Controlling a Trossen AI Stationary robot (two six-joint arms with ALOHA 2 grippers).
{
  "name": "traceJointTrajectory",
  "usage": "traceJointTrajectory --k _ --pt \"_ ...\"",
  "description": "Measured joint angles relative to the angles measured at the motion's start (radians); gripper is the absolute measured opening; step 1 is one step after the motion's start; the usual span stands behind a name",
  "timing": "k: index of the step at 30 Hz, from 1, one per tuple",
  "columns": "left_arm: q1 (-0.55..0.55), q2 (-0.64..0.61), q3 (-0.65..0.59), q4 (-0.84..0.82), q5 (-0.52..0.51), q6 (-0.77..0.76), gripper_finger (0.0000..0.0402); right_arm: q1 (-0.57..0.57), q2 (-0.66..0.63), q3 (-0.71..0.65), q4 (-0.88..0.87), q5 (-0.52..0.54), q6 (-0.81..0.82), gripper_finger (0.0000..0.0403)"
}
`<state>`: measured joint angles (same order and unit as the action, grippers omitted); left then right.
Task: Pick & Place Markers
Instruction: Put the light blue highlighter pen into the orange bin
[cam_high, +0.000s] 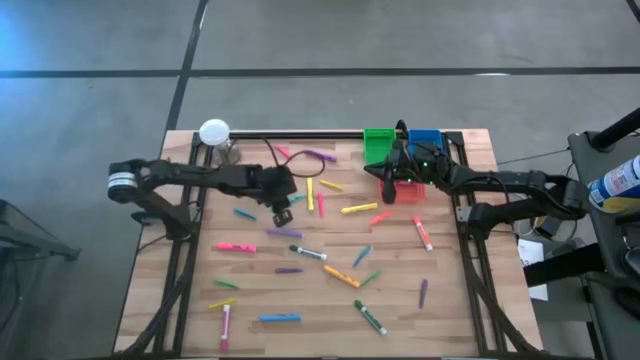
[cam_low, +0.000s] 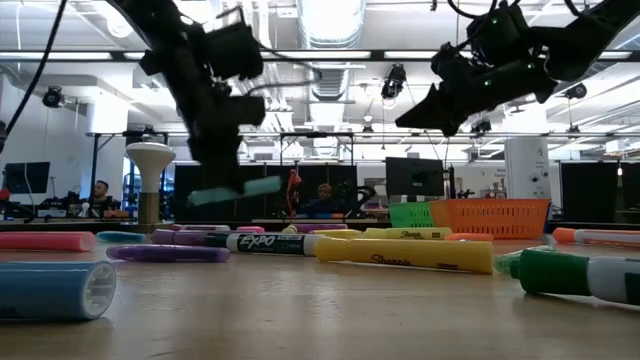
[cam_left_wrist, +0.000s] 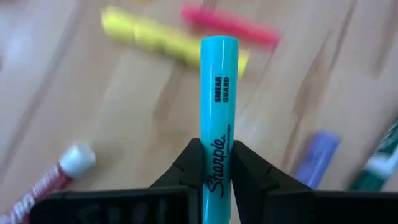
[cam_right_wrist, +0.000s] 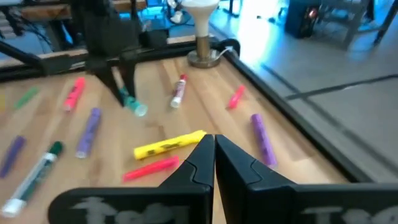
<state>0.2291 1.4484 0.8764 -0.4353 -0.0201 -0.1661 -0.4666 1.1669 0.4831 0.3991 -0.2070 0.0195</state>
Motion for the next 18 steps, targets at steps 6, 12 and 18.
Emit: traceJointTrajectory --k 6,12,18 --pt "0.007 0.002 0.024 0.135 0.057 0.028 0.0046 0.066 0.004 0.002 -0.053 -0.011 0.077 0.0040" --pt "0.007 0.052 0.107 0.136 0.096 0.092 0.0046 0.153 0.047 0.045 -0.074 -0.086 0.153 0.0110" --pt "-0.010 0.093 0.178 0.121 0.140 0.141 0.0046 0.217 0.143 0.134 -0.072 -0.087 0.144 0.0174"
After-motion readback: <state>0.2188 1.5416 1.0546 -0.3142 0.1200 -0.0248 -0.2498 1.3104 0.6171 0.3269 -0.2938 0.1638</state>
